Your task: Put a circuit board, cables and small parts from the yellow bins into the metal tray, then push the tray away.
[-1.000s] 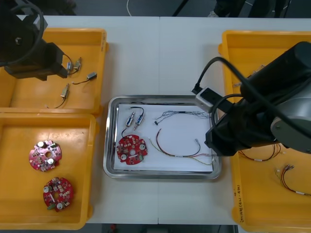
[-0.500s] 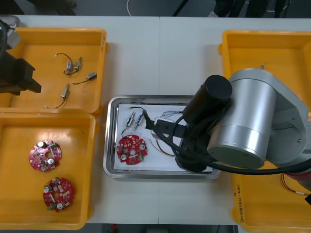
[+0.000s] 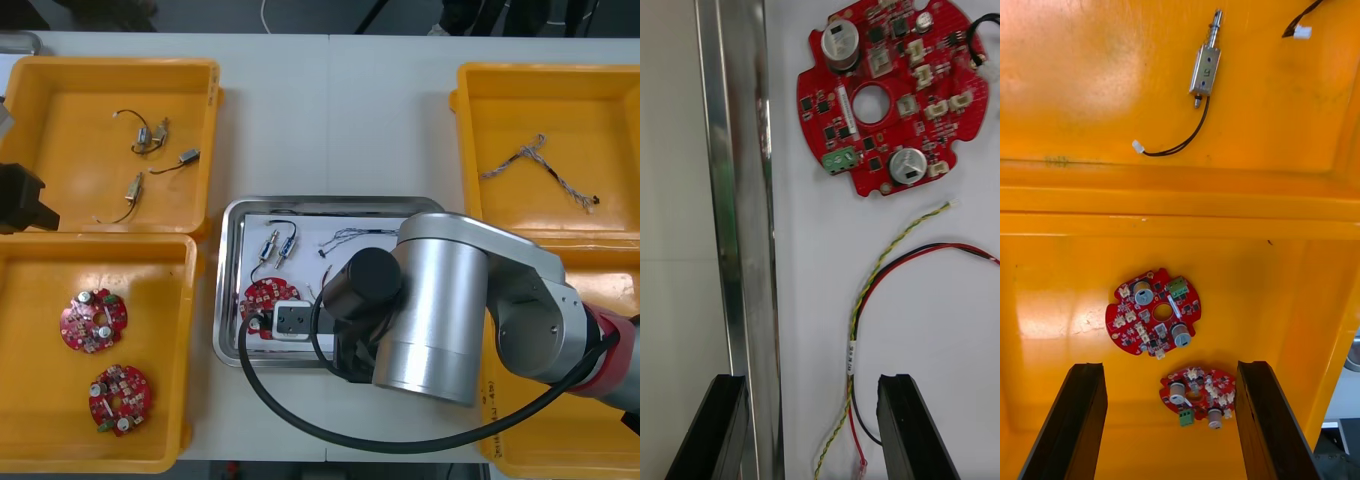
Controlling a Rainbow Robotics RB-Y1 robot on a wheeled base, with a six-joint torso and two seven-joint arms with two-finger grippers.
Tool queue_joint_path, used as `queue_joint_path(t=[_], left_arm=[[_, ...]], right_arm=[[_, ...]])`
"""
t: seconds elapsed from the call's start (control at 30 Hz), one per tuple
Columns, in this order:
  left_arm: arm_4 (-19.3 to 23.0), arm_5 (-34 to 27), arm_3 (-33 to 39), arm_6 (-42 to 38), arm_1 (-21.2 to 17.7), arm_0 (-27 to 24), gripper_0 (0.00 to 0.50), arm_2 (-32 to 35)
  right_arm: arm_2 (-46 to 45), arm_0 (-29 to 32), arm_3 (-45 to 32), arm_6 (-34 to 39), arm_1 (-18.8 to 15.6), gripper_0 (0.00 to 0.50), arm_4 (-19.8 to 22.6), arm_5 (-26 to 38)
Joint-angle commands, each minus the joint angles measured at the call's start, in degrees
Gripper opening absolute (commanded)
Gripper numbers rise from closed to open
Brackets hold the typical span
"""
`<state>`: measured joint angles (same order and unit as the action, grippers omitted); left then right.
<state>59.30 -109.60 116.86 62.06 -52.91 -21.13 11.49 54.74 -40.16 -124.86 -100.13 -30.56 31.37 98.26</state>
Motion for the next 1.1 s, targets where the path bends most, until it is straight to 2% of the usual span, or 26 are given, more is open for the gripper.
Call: queue_joint_path(t=[0.03,0.27,0.73,1.1], left_arm=[[0.82,-0.4,3.12,5.79,-2.99,2.67,0.5,2.75],[1.17,-0.4,5.75,6.58,-2.99,5.48,0.5,4.42],[1.52,-0.4,6.37,6.93,-2.99,5.66,0.5,4.42],[1.52,-0.4,6.37,6.93,-2.99,5.66,0.5,4.42]], right_arm=[[4.41,-3.08,1.99,-0.33,2.52,0.5,-1.49,-0.61],[6.35,-3.17,5.51,0.11,4.98,0.5,-2.46,-1.14],[10.21,-3.08,9.64,2.22,5.42,0.5,-2.19,-3.86],[12.15,-2.91,11.57,3.71,6.48,0.5,-4.13,-5.27]])
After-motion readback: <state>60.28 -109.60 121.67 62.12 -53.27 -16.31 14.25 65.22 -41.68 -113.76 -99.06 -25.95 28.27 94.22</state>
